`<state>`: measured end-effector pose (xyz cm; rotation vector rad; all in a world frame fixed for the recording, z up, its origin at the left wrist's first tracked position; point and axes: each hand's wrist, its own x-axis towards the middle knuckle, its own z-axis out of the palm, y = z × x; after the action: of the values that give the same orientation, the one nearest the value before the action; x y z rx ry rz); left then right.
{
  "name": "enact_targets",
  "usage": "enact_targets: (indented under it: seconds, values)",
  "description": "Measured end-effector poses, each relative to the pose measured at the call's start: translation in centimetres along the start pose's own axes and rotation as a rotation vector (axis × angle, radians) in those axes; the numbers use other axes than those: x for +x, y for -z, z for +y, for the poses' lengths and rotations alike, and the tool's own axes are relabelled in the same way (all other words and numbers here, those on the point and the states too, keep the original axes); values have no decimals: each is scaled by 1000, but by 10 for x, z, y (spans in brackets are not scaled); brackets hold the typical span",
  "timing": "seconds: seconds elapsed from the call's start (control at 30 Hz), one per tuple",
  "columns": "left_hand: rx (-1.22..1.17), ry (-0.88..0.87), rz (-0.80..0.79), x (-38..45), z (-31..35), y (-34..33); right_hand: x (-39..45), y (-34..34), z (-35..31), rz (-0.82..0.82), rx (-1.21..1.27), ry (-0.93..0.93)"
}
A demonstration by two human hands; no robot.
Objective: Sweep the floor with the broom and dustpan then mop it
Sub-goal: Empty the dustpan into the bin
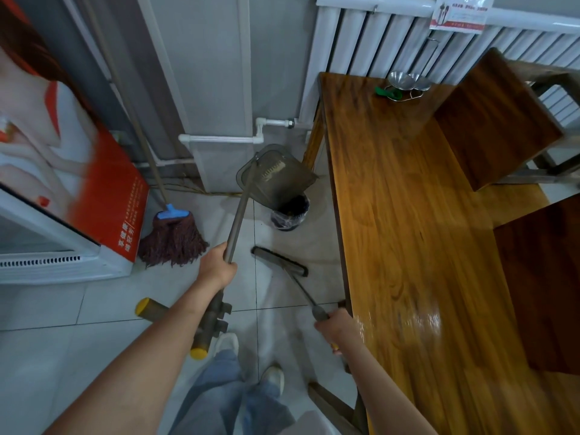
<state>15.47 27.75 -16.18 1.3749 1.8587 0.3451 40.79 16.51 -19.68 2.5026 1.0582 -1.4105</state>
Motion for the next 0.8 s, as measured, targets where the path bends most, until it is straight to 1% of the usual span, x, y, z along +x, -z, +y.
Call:
enact_targets:
  seconds: [0.27, 0.57, 0.8]
  values:
    - [-74, 70, 7, -34, -32, 5, -12, -18, 20, -22, 34, 42]
    - [-50, 122, 22, -77, -66, 21, -37, -45, 27, 4, 30, 23]
    - [-86, 156, -11, -97, -106, 35, -68, -77, 35, 51, 57, -34]
